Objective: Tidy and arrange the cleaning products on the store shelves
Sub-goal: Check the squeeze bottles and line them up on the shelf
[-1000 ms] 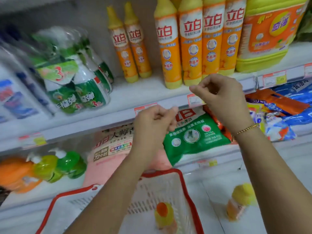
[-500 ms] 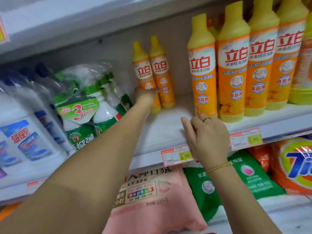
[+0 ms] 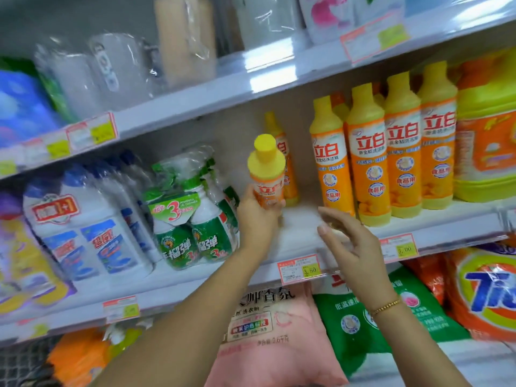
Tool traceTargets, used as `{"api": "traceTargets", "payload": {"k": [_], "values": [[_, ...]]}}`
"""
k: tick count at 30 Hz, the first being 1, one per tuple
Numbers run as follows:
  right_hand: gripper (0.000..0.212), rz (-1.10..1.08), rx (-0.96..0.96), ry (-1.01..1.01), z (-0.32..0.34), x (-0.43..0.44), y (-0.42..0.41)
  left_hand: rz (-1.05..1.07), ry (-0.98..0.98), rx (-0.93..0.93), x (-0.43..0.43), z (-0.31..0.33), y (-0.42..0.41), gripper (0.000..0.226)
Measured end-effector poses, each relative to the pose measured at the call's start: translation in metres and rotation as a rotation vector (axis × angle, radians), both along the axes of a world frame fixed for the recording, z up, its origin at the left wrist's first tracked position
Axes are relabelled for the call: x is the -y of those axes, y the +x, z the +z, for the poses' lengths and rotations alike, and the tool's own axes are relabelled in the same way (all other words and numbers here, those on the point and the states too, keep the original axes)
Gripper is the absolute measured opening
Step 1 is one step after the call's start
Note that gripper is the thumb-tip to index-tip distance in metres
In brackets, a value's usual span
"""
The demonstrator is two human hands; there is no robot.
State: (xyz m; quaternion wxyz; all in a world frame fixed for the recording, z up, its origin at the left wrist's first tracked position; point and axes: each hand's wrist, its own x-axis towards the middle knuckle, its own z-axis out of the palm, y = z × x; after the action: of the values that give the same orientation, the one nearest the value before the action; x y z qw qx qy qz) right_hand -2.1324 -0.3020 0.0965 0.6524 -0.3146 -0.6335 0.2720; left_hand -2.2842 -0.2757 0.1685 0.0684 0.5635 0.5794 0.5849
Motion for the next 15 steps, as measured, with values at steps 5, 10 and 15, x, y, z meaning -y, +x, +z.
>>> {"api": "traceTargets", "payload": {"k": [5, 10, 15], "values": [[0.042, 0.119, 0.012, 0.044, 0.033, 0.032, 0.001, -0.072, 0.085, -0.115, 0.067, 0.017, 0.005, 0.047], [0.054, 0.148, 0.131, 0.126, 0.058, 0.061, 0.008, -0.101, 0.039, -0.092, 0.131, 0.025, -0.001, 0.035], [0.079, 0.24, 0.297, 0.145, 0.061, 0.083, -0.002, -0.178, -0.111, -0.021, 0.182, 0.03, -0.009, 0.045]]}}
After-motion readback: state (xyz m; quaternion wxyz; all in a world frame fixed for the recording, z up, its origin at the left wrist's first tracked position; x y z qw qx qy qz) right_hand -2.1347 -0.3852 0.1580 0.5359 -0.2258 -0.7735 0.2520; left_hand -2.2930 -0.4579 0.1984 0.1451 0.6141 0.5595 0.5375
